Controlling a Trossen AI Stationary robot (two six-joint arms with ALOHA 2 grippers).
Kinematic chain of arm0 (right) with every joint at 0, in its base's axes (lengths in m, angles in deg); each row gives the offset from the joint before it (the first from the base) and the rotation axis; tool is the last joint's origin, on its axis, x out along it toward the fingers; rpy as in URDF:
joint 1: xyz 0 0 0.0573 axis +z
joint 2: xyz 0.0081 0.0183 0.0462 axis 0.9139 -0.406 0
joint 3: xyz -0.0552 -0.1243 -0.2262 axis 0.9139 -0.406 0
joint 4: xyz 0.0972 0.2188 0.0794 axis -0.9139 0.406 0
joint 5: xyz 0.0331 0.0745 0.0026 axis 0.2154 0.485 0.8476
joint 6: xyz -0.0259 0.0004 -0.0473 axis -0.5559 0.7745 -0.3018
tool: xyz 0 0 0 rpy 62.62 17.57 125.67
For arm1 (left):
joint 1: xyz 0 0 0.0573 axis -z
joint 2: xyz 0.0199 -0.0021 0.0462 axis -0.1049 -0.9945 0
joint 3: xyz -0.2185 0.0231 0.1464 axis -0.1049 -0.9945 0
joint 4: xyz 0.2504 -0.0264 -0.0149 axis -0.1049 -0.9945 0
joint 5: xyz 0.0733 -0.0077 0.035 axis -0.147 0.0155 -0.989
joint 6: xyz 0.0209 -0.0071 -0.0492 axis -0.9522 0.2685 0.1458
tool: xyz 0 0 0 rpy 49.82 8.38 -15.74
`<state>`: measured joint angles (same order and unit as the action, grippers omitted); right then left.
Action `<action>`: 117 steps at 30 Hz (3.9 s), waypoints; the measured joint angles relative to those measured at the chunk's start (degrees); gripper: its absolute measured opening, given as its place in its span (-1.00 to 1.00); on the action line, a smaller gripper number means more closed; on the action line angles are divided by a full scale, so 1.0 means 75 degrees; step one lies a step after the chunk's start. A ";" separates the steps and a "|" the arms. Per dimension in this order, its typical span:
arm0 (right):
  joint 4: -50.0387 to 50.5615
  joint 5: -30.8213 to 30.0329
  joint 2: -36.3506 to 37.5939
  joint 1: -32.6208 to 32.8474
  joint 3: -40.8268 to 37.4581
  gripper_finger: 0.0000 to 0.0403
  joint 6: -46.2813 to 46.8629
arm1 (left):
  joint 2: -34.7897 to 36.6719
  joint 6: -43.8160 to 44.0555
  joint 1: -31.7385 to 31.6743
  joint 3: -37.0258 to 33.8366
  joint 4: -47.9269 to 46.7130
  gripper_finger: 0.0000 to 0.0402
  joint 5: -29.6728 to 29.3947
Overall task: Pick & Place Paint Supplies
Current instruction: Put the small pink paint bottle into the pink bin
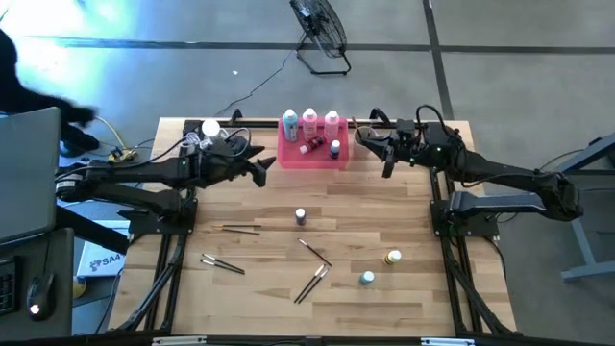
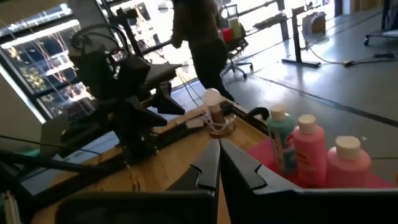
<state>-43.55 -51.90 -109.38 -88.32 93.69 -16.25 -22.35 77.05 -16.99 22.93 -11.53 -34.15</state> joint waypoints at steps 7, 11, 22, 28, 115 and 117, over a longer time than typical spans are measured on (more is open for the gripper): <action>0.0369 0.0574 -0.0005 -0.0313 0.0000 -0.98 -0.0535 | -0.0552 0.0807 -0.0764 0.0003 0.0485 0.35 0.0661; 0.0383 0.0950 -0.0005 -0.0540 0.0000 -0.98 -0.0755 | -0.0803 0.1061 -0.1192 0.0003 0.0733 0.35 0.1124; 0.0280 0.0880 -0.0005 -0.1147 0.0000 -0.98 -0.0599 | -0.0966 0.0830 -0.1831 0.0003 0.1060 0.35 0.1933; 0.0097 0.0810 -0.0005 -0.1304 0.0000 -0.98 -0.0466 | -0.1096 0.0394 -0.2333 0.0014 0.1491 0.35 0.2738; 0.1027 0.1021 -0.0007 -0.1301 0.0003 -0.98 -0.0588 | -0.7235 -0.0223 -0.1663 0.5999 -0.3944 0.35 0.0850; 0.1030 0.1024 -0.0007 -0.1301 0.0003 -0.98 -0.0588 | -0.7248 -0.0237 -0.1710 0.5998 -0.3828 0.35 0.0937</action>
<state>-35.82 -44.22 -109.43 -98.08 93.72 -20.66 -76.71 75.28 -29.82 67.91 -40.24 -27.12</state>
